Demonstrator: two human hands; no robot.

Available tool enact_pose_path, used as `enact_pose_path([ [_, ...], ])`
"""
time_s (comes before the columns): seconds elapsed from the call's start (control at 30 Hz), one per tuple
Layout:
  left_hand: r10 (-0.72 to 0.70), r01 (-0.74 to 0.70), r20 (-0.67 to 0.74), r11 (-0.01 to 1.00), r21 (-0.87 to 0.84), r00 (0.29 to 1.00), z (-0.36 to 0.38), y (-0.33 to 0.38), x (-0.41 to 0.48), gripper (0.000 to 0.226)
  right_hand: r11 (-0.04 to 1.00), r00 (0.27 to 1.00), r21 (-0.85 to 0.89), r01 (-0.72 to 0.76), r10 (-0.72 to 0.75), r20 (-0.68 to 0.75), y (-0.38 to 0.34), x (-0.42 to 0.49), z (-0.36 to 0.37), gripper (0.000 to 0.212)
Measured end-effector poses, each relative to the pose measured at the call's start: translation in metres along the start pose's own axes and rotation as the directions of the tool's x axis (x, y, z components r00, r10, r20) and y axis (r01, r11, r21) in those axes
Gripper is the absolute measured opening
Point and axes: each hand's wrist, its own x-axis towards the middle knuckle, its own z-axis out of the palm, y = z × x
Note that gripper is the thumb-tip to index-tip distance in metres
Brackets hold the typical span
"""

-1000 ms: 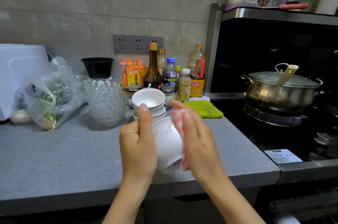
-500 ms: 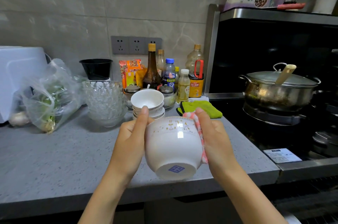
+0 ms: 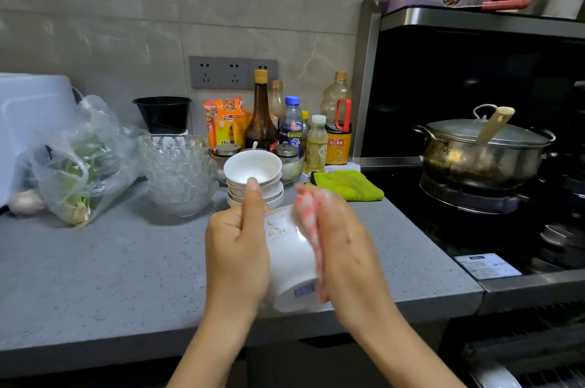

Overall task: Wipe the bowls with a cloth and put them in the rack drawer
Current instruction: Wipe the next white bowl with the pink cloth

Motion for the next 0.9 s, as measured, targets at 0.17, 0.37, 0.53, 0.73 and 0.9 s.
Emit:
enact_pose_path([
  [0.17,0.021,-0.024,-0.146,1.000,-0.017,0.989,0.015,-0.007,-0.011,0.074,0.848,0.956,-0.453,0.275,-0.290,0.038,0.000,-0.008,0.013,0.046],
  [0.37,-0.065,0.042,-0.174,0.990,-0.136,0.983,0.018,-0.001,-0.016,0.078,0.962,0.980,0.187,-0.197,0.186,0.077,-0.006,0.003,-0.011,0.039],
  [0.53,0.023,-0.024,-0.157,1.000,-0.005,0.987,0.019,-0.003,-0.013,0.077,0.883,0.963,-0.387,0.265,-0.259,0.069,-0.003,-0.009,0.005,0.045],
  [0.73,0.015,-0.017,-0.039,0.998,-0.057,0.999,0.009,-0.005,-0.010,0.077,0.991,0.989,0.075,-0.111,0.103,0.103,-0.012,0.008,-0.009,0.041],
  [0.9,-0.163,0.186,0.106,0.945,-0.270,0.981,-0.002,-0.006,-0.003,0.045,0.903,0.916,0.170,-0.395,0.373,0.149,-0.010,0.017,-0.017,0.053],
])
